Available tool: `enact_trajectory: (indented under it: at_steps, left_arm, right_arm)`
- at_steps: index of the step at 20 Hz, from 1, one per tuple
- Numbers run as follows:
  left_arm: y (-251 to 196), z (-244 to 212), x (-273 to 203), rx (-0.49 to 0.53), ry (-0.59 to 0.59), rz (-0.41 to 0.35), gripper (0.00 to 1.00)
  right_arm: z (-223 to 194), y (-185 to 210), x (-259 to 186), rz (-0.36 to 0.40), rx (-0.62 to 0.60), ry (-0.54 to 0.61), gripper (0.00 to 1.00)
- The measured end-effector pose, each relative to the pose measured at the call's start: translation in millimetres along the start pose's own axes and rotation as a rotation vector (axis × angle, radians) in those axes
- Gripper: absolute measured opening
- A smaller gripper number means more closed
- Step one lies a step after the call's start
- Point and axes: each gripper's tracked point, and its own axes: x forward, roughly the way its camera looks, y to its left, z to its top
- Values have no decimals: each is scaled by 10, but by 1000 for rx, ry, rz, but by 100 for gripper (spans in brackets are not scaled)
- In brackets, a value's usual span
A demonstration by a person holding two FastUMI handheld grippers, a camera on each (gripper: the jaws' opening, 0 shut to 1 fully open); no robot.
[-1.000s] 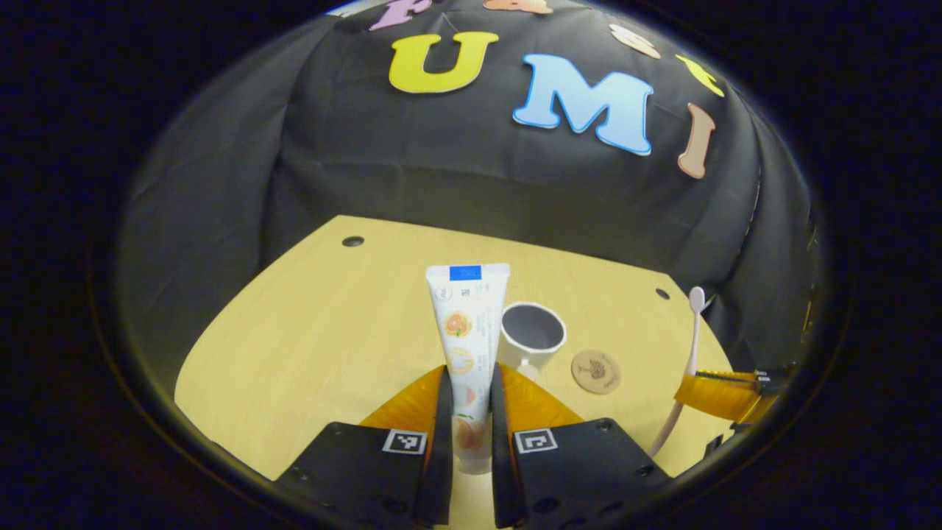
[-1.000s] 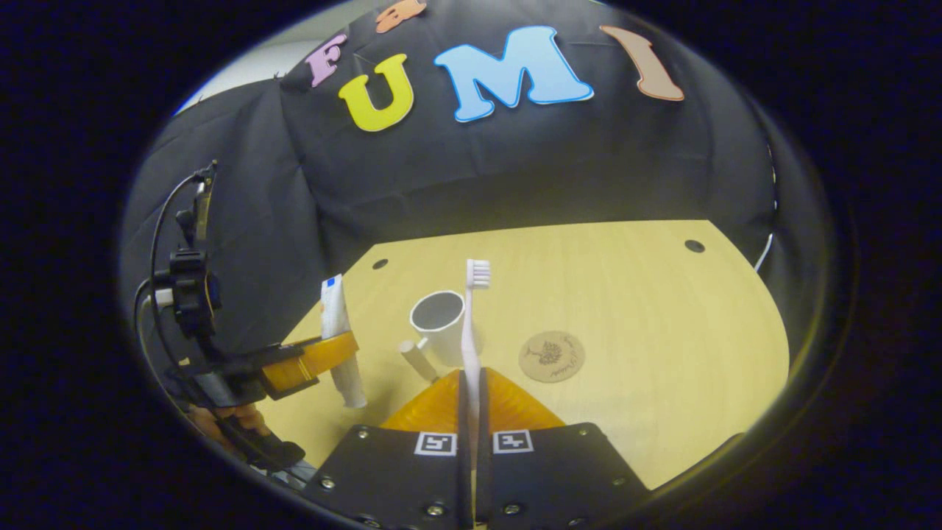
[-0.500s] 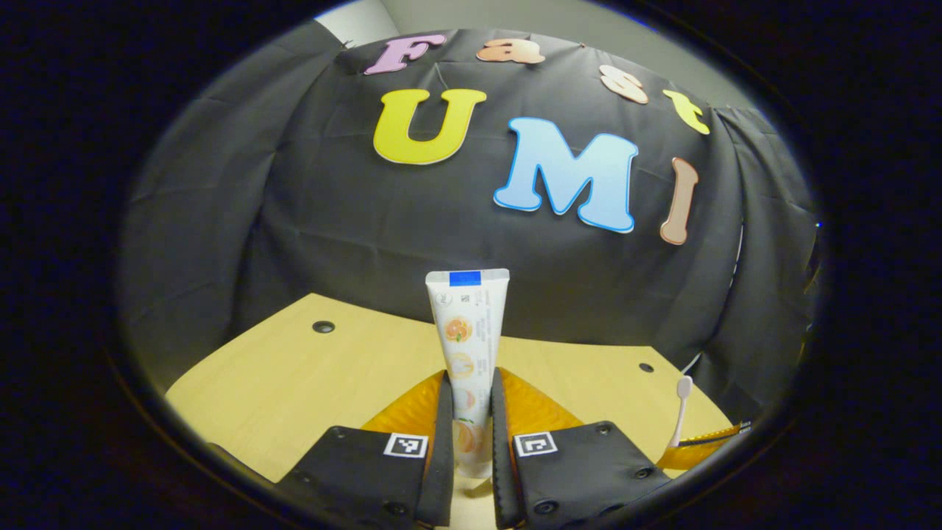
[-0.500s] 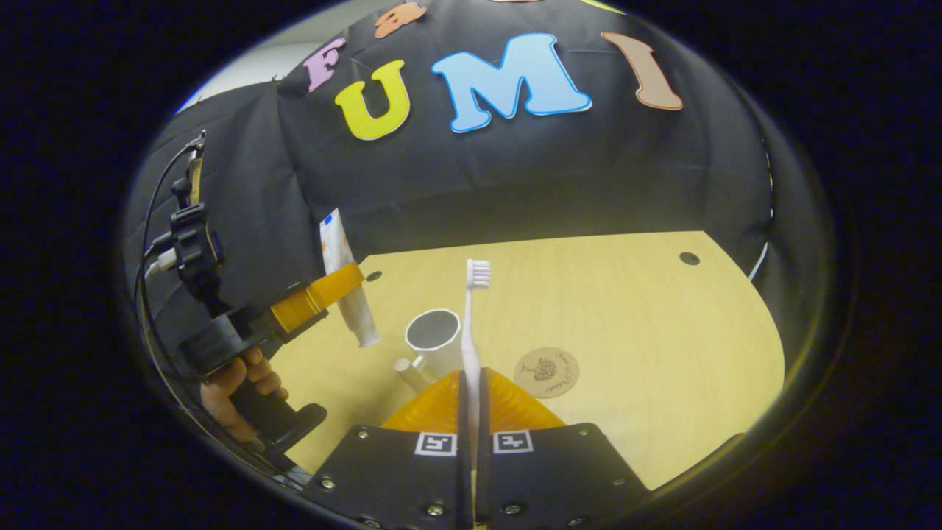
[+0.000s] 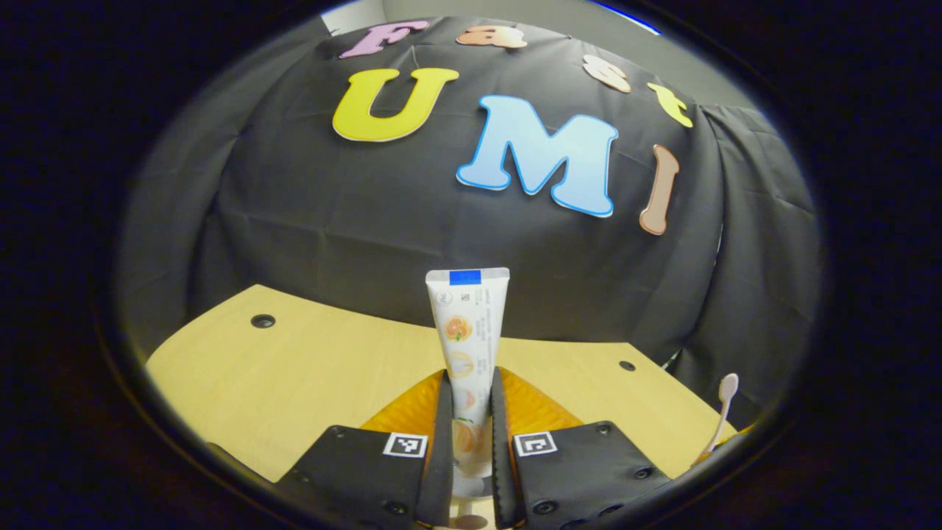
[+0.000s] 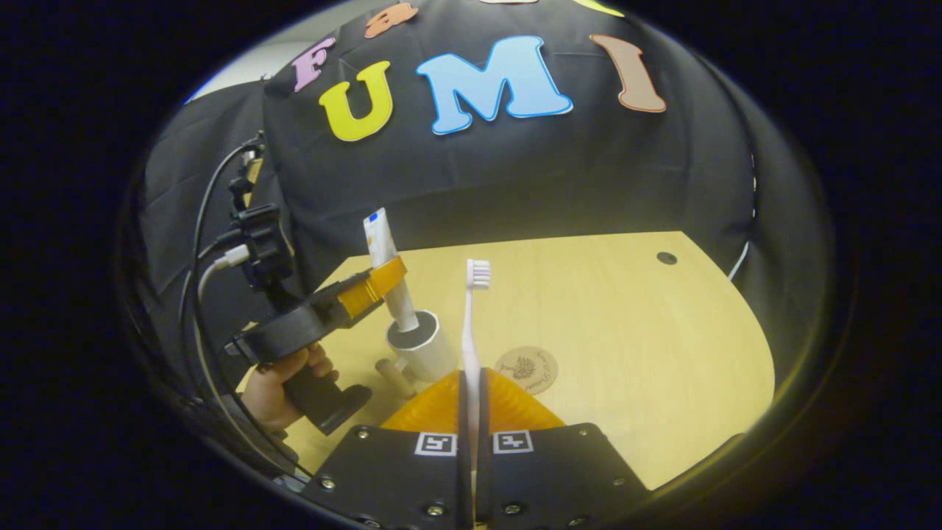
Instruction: Put the toothbrush and toothpaste on the desktop into the cup, then pick up the cup and place it on the coaster on the desktop.
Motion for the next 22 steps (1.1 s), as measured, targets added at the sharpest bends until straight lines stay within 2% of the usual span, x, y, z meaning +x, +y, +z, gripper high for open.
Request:
enact_trajectory:
  at_steps: [8, 10, 11, 12, 13, 16, 18, 20, 22]
  left_arm:
    - [68, -426, 61, 33, 51, -20, 31]
    - [6, -504, 55, 53, 83, -38, 34]
    - [8, -581, 38, 59, 111, -40, 33]
    - [-17, -565, 27, 66, 105, -50, 41]
    - [-17, -503, 2, 77, 88, -43, 54]
    - [-19, -474, -69, 78, 94, -34, 63]
    - [25, -528, -143, 55, 116, -35, 91]
    - [71, -573, -243, 29, 139, -36, 86]
    - [114, -606, -353, 20, 164, -28, 87]
  right_arm:
    - [-35, 7, -15, -2, 8, 10, 4]
    - [-45, 6, -21, -1, 2, 7, 4]
    - [-39, 11, -15, 3, -2, 3, 4]
    - [-33, 21, -5, 7, -8, -2, 4]
    - [-16, 36, -4, 12, -16, -5, 4]
    - [76, 106, 38, 23, -48, -19, 4]
    - [135, 128, 95, 27, -67, -30, 4]
    - [206, 165, 144, 35, -78, -48, 4]
    - [291, 207, 209, 50, -90, -63, 4]
